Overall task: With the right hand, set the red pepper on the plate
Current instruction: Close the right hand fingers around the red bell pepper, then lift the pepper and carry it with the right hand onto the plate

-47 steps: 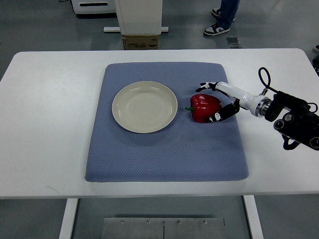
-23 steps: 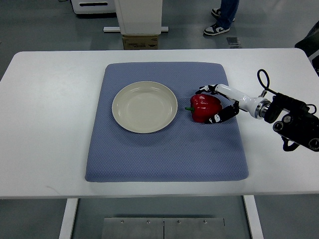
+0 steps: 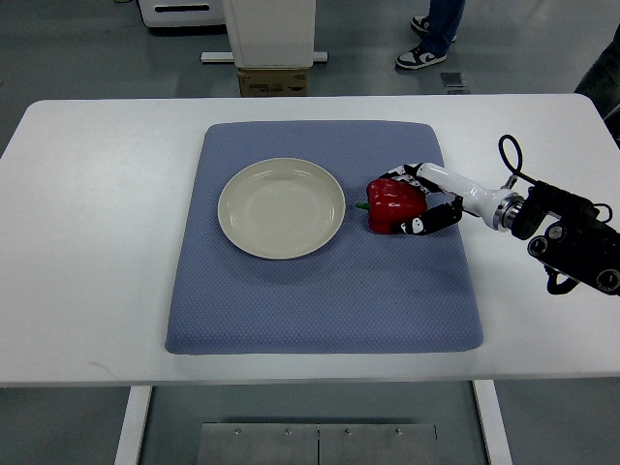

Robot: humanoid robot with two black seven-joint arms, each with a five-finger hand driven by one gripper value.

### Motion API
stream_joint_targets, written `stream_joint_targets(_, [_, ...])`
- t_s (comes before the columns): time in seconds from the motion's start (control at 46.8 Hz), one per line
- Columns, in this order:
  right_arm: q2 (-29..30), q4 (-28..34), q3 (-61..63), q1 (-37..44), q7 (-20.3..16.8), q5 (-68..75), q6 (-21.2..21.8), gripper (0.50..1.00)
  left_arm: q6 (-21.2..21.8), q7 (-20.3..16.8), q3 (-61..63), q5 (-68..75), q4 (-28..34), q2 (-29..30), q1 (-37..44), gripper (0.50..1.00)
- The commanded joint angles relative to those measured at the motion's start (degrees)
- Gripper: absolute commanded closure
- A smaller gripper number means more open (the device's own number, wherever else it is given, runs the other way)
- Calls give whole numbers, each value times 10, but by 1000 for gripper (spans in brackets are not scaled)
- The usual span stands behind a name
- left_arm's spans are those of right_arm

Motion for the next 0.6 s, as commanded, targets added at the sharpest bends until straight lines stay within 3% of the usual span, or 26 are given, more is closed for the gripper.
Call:
stream_joint_targets(0.0, [0,0,0,0,-3,0,1,1000,0,0,0,0,0,0,0,500])
stream_joint_targets(0.342, [3,2,3,50,-26,4,0,1000,0,0,0,0,0,0,0,500])
stream_joint_targets(0.577, [54,1,2,97,-50,6,0,1000,0,0,0,0,0,0,0,500])
